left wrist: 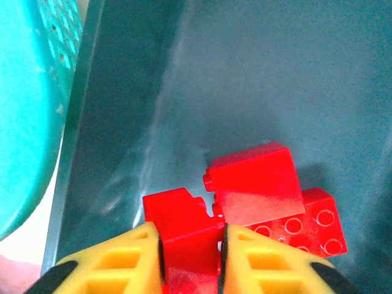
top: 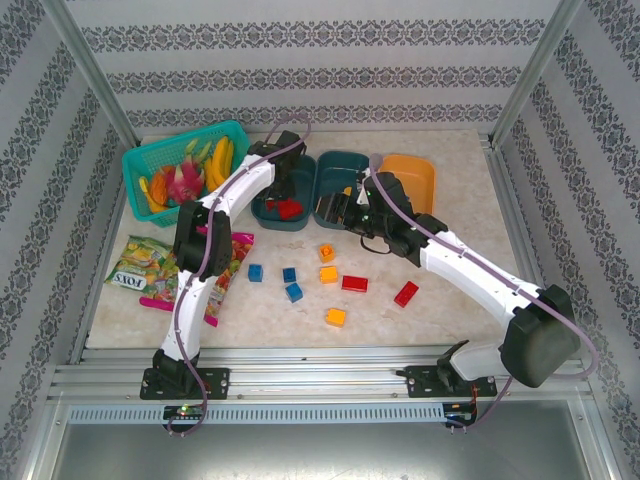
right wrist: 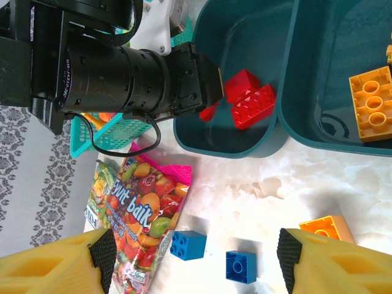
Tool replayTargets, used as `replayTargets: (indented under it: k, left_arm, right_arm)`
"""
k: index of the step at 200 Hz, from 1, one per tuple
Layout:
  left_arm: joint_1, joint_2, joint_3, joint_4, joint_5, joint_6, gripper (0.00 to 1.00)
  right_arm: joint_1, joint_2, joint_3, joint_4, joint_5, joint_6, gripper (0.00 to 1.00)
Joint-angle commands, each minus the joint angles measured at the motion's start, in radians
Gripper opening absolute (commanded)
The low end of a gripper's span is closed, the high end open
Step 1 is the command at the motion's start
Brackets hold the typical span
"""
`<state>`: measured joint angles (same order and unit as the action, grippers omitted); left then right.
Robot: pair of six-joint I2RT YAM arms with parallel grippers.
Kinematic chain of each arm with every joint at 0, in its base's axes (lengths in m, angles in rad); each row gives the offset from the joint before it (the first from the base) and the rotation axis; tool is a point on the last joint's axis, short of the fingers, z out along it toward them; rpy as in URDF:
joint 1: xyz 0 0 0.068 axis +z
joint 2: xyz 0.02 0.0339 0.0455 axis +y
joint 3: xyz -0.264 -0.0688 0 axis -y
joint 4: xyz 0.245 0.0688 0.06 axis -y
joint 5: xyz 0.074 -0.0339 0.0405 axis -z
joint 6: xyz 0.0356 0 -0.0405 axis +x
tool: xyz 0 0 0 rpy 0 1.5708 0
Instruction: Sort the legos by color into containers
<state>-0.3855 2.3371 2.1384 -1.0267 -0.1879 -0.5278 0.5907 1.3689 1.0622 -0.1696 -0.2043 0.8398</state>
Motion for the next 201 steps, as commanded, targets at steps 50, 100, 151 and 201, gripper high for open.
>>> replayTargets:
  k: [50, 100, 151, 201]
  left_arm:
    - [-0.008, -0.155, 0.037, -0.042, 0.011, 0.012, 0.57]
    - [-0.061, -0.439, -0.076, -0.014, 0.051, -0.025, 0.67]
    - [-0.095, -0.954, -0.664, 0.146, 0.136, -0.186, 0.70]
    - [-0.128, -1.446, -1.135, 0.066, 0.136, -0.372, 0.70]
  right_arm:
    - [-0.026, -0.068, -0.005, -0.077, 0.026, -0.046, 0.73]
    - [-0.028, -0.120, 0.057, -0.237, 0.099, -0.157, 0.71]
    - [0.130, -0.023, 0.122, -0.319, 0.136, -0.250, 0.70]
    - [0.314, 0.281, 0.281, -0.385, 0.179, -0.189, 0.70]
